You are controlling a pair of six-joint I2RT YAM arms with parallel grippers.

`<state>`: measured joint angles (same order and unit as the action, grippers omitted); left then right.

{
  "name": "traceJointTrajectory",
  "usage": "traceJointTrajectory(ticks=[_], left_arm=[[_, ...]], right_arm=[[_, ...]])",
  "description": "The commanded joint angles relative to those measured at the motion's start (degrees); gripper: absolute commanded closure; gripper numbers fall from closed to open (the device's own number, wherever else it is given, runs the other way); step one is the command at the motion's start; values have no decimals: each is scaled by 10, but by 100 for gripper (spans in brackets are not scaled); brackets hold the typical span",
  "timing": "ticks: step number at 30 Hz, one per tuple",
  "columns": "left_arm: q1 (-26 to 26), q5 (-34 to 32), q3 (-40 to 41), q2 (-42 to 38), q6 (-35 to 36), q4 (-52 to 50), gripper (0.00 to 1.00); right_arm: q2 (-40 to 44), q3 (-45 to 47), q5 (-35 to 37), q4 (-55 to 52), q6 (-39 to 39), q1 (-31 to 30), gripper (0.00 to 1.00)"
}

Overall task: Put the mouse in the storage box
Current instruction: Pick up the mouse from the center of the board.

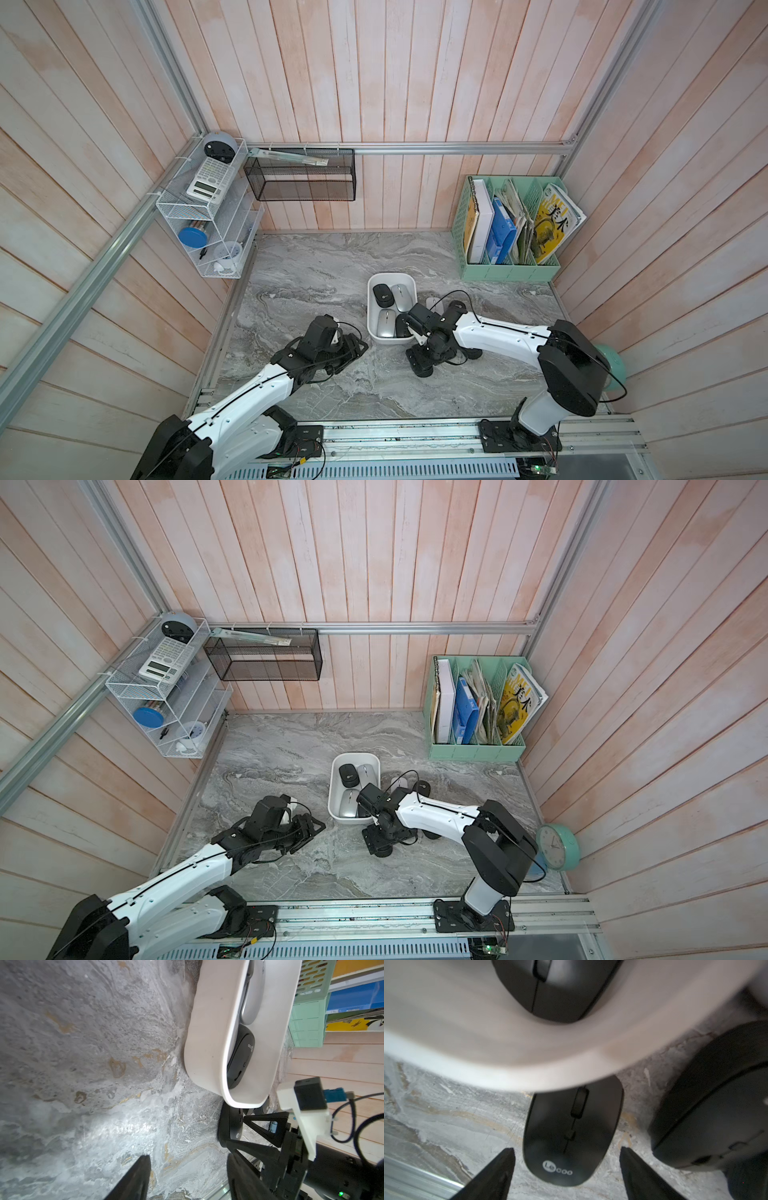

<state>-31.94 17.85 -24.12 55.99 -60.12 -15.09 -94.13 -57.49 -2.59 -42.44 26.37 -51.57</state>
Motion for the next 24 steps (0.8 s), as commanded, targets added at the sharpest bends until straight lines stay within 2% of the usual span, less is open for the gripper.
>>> traceJointTrajectory(ticks=[1, 14, 24], left_arm=[[-3, -14, 21, -24, -19, 13, 36], [-2, -20, 9, -27, -1, -6, 36], [-3, -20, 5, -6, -5, 1, 36]], right_arm=[[-18, -3, 16, -4, 15, -2, 16], [-36, 12, 19, 22, 40, -4, 22], [-36, 41, 16, 26, 52, -14, 40]])
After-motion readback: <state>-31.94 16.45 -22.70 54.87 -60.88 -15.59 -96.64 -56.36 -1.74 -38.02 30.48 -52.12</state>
